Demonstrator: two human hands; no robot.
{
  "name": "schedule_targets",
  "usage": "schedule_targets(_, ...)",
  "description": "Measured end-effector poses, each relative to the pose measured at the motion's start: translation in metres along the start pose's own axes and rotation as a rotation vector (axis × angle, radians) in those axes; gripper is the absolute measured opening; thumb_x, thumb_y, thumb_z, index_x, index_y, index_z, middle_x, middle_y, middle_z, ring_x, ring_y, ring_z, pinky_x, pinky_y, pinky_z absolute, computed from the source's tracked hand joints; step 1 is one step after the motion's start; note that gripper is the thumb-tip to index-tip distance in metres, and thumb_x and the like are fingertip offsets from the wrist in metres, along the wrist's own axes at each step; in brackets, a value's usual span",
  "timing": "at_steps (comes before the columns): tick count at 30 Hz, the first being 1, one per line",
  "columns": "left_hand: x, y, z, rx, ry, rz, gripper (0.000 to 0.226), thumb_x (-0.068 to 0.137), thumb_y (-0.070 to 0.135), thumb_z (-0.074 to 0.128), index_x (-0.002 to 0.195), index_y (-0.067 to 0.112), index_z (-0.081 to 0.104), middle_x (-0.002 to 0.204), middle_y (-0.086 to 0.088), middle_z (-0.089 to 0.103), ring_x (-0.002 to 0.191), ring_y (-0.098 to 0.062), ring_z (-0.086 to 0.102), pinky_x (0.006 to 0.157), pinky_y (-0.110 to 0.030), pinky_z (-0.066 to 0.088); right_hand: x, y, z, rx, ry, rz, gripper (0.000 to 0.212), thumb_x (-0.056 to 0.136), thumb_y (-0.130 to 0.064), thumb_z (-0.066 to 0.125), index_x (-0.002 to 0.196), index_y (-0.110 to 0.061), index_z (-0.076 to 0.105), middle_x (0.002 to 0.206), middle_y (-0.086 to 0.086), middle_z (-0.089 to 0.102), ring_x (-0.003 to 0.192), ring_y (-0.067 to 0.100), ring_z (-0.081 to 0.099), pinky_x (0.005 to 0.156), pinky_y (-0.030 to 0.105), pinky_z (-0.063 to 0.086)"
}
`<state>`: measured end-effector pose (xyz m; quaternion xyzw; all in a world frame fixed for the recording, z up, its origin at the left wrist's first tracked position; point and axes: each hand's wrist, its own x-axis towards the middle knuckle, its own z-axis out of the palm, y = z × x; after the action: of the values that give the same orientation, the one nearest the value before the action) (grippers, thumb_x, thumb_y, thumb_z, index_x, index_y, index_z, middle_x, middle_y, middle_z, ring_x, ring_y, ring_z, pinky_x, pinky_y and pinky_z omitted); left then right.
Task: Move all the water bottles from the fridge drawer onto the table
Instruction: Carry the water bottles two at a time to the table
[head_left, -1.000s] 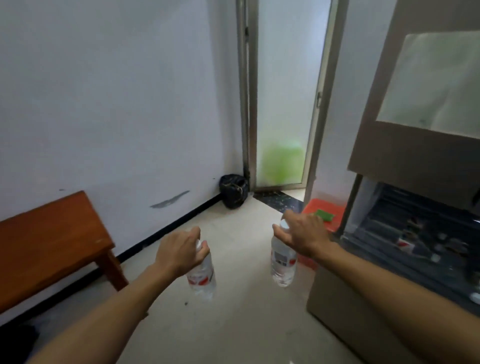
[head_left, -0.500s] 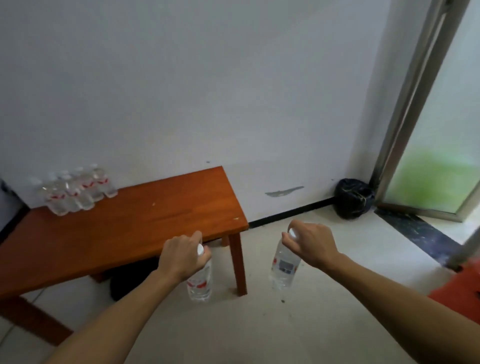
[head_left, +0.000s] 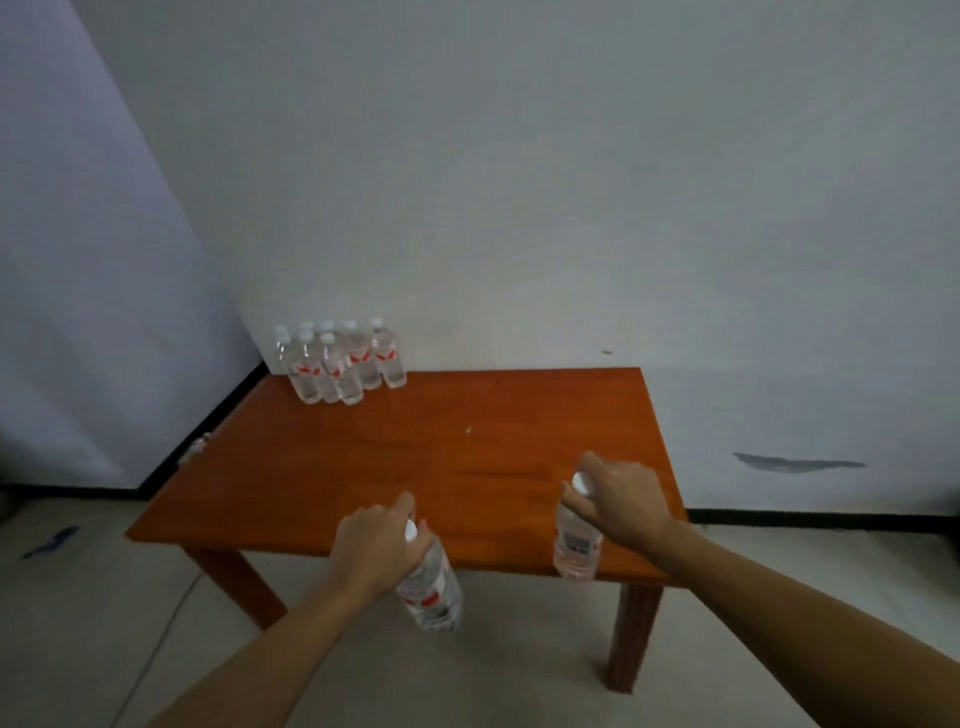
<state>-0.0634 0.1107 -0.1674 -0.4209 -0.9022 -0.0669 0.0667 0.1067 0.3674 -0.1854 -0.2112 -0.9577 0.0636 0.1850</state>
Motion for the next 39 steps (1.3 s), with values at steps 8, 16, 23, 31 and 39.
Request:
schedule_targets(8, 0.072, -0.09, 0.021, 0.03, -0.003, -0.155, 0.022, 0.092, 0.045, 0.047, 0.085, 0.024, 0.048, 0.058, 0.011, 0.047, 0.05, -0.006, 0.045, 0.045, -0.018, 0.03, 0.135, -0.039, 0.071, 0.028, -0.071, -0.075, 0.031, 0.093, -0.054, 0.045, 0.083, -0.025, 0.045, 0.061, -0.01, 0.047, 0.045, 0.005, 0.041, 0.04, 0.02, 0.033)
schedule_targets(16, 0.182, -0.212, 0.055, 0.033, -0.034, -0.02, 0.024, 0.091, 0.048, 0.043, 0.089, 0.025, 0.051, 0.065, 0.01, 0.053, 0.051, -0.006, 0.047, 0.05, -0.019, 0.04, 0.249, -0.096, 0.148, -0.007, -0.119, 0.043, 0.033, 0.093, -0.059, 0.04, 0.091, -0.027, 0.049, 0.064, -0.012, 0.048, 0.048, 0.001, 0.044, 0.042, 0.013, 0.028)
schedule_targets(23, 0.294, -0.287, 0.055, -0.064, -0.001, 0.114, 0.021, 0.091, 0.045, 0.048, 0.091, 0.024, 0.051, 0.072, 0.01, 0.057, 0.06, -0.009, 0.055, 0.055, -0.023, 0.038, 0.335, -0.131, 0.176, 0.057, -0.053, 0.224, 0.028, 0.092, -0.053, 0.051, 0.091, -0.024, 0.05, 0.064, -0.014, 0.045, 0.047, -0.002, 0.04, 0.043, 0.014, 0.022)
schedule_targets(31, 0.409, -0.327, 0.09, -0.181, 0.007, 0.164, 0.027, 0.093, 0.04, 0.052, 0.11, 0.019, 0.057, 0.094, 0.002, 0.067, 0.071, -0.01, 0.057, 0.058, -0.021, 0.041, 0.44, -0.127, 0.216, 0.069, -0.045, 0.248, 0.032, 0.094, -0.048, 0.05, 0.094, -0.017, 0.056, 0.072, -0.007, 0.05, 0.052, 0.0, 0.038, 0.046, 0.014, 0.019)
schedule_targets(39, 0.505, -0.357, 0.136, -0.162, -0.119, 0.245, 0.024, 0.095, 0.04, 0.047, 0.111, 0.024, 0.054, 0.115, 0.002, 0.063, 0.096, -0.015, 0.06, 0.077, -0.032, 0.051, 0.546, -0.12, 0.295, 0.171, -0.09, 0.287, 0.033, 0.091, -0.05, 0.052, 0.103, -0.019, 0.057, 0.097, 0.003, 0.068, 0.073, 0.016, 0.058, 0.058, 0.024, 0.039)
